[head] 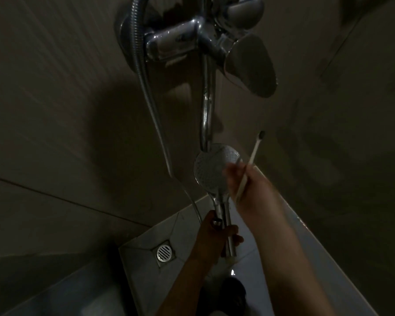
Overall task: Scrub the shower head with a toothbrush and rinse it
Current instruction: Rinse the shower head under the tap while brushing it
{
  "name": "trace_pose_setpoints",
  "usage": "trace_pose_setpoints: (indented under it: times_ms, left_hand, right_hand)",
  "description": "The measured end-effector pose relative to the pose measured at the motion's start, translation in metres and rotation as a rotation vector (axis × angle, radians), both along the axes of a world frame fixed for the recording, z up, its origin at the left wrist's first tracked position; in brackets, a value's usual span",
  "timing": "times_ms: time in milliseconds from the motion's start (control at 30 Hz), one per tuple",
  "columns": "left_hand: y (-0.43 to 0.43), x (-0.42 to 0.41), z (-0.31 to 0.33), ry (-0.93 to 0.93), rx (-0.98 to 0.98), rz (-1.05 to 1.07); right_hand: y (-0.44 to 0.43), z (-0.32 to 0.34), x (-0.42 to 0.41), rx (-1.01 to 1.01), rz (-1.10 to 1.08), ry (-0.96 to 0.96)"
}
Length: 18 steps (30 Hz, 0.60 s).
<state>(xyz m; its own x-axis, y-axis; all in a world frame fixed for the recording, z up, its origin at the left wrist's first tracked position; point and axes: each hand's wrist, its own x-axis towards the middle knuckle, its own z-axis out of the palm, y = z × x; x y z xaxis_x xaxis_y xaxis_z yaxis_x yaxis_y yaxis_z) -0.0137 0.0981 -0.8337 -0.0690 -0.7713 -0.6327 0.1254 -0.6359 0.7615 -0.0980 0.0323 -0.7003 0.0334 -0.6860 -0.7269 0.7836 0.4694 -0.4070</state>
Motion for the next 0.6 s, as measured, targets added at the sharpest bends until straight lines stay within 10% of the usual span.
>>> trace_pose_setpoints:
  times_ms: [167,600]
  left_hand:
    - [-0.003,0.004,0.002,-0.199,-0.075,-0.040]
    - [0.002,0.020,-0.002,0.018,0.028,0.083]
  right_hand:
    - [0.021,-0.047,0.014,0.005,0.284,0.305]
    - [0.021,-0.093,0.017,-0.205,0.783,1.322]
